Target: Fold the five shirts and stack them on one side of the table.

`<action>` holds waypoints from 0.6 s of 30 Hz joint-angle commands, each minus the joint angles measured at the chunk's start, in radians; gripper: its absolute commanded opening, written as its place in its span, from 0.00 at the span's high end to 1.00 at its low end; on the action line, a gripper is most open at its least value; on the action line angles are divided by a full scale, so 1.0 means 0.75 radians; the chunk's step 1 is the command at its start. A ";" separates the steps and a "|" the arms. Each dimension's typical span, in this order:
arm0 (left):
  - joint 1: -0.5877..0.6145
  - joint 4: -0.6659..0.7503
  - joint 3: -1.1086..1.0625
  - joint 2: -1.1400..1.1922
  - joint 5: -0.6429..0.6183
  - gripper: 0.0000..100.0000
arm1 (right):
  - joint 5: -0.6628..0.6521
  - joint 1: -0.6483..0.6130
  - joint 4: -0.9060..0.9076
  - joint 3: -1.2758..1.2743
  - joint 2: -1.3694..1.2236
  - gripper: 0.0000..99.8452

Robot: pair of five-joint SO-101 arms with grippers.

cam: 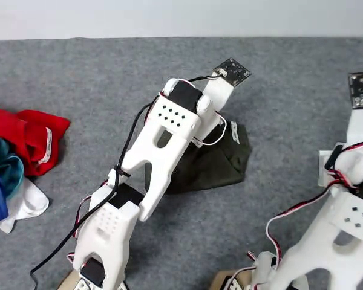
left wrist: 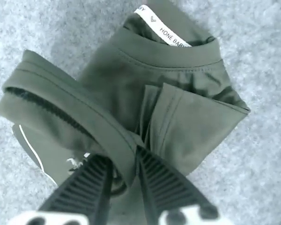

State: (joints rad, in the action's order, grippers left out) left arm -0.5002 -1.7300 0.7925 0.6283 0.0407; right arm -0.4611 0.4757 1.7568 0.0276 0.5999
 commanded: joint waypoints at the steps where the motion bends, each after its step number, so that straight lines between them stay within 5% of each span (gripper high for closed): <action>1: 0.035 -0.037 0.019 -0.104 -0.002 1.00 | -0.010 -0.019 0.050 0.006 0.030 0.99; 11: 0.055 -0.035 -0.259 -0.450 0.027 1.00 | -0.010 -0.019 0.050 0.006 0.030 0.99; 18: 0.018 -0.029 -0.273 -0.399 0.023 1.00 | -0.010 -0.019 0.050 0.006 0.028 0.99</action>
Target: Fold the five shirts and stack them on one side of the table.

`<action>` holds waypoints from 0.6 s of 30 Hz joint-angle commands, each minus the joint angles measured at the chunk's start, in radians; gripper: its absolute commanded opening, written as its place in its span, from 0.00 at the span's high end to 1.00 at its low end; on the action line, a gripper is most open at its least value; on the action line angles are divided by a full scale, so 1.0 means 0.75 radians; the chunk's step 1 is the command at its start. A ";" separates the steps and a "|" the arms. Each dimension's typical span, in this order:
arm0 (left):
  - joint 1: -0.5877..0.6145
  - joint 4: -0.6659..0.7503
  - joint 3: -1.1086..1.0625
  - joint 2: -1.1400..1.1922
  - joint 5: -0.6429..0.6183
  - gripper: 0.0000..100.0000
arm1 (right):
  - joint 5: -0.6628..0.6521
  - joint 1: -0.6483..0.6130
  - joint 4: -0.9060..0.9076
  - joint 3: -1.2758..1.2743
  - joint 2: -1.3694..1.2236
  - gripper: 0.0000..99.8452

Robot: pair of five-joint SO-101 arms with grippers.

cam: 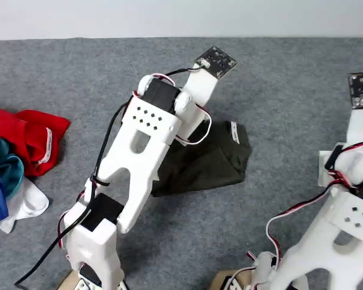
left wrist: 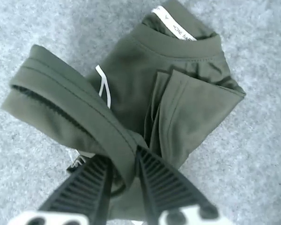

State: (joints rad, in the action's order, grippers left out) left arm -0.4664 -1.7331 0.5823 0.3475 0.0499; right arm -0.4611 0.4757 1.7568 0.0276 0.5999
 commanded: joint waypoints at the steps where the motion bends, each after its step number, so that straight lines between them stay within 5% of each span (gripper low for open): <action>1: -0.033 -0.020 0.007 -0.002 0.008 1.00 | -0.010 -0.019 0.050 0.006 0.028 0.99; 18: -0.086 -0.029 0.660 0.638 -0.065 1.00 | -0.010 -0.019 0.050 0.006 0.028 0.99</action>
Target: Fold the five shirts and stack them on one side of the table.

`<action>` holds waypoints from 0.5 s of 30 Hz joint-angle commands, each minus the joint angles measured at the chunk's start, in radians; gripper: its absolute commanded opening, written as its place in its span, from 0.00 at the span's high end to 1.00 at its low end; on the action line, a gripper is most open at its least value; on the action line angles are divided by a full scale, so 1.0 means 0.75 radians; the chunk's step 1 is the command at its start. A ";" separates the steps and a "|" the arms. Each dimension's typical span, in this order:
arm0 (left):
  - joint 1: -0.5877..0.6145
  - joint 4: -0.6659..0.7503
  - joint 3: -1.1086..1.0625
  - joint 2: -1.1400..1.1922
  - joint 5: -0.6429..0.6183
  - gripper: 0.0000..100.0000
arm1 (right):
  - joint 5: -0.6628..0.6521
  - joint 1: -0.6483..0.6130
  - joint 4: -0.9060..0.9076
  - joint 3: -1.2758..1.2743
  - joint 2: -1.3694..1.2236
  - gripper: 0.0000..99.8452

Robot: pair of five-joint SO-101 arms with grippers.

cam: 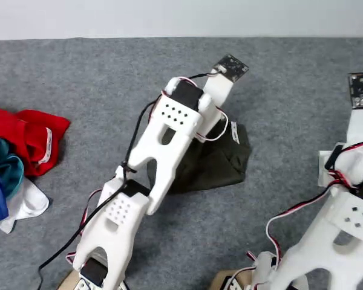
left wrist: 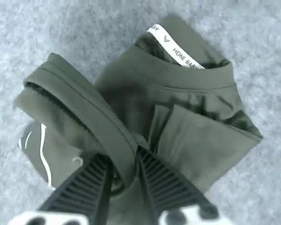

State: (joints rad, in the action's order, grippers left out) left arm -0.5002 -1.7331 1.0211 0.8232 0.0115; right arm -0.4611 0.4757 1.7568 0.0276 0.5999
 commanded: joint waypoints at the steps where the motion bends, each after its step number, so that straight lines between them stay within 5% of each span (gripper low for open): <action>1: -0.057 -0.029 0.075 0.014 -0.014 1.00 | -0.010 -0.019 0.050 0.006 0.028 0.99; 10: -0.117 0.020 0.081 0.049 -0.014 0.99 | -0.008 -0.019 0.052 0.004 0.028 0.99; 15: -0.117 0.059 0.081 0.041 -0.049 0.84 | -0.008 -0.024 0.052 -0.033 0.028 0.99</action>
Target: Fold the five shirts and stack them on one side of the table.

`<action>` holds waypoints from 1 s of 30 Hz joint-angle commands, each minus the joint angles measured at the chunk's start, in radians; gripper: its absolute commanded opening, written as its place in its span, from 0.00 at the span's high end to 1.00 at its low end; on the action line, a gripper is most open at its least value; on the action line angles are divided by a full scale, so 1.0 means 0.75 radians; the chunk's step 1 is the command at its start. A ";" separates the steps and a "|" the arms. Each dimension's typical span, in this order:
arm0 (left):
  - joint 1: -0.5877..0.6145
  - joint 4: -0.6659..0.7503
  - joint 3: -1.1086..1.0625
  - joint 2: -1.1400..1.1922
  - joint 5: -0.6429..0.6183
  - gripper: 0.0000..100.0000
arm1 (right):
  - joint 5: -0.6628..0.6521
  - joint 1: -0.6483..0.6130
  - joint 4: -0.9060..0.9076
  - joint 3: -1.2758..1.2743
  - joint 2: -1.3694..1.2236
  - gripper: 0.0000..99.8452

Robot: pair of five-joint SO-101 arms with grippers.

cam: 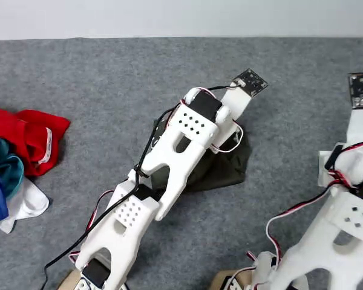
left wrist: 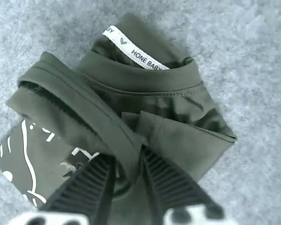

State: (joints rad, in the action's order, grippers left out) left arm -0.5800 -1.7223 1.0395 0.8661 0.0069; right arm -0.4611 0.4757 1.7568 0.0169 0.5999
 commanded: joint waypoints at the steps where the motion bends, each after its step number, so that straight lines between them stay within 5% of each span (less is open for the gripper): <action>1: -0.010 0.051 0.064 -0.016 -0.061 0.83 | -0.008 -0.026 0.052 -0.037 0.030 0.99; 10: 0.137 -0.049 0.204 -0.078 -0.065 0.79 | 0.002 -0.036 0.050 -0.082 0.017 0.99; 14: 0.270 -0.049 0.150 -0.258 -0.010 0.87 | 0.025 -0.148 0.048 -0.135 0.013 0.99; 18: 0.354 -0.049 -0.044 -0.505 0.141 1.00 | 0.258 -0.343 -0.026 -0.184 0.011 0.98; 30: 0.604 -0.045 -0.883 -1.137 0.194 1.00 | 0.610 -0.813 -0.351 -0.331 -0.275 0.99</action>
State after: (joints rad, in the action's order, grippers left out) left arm -0.1611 -1.7315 0.4826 0.1250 0.1297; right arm -0.0407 -0.0660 1.5650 -0.2394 0.4312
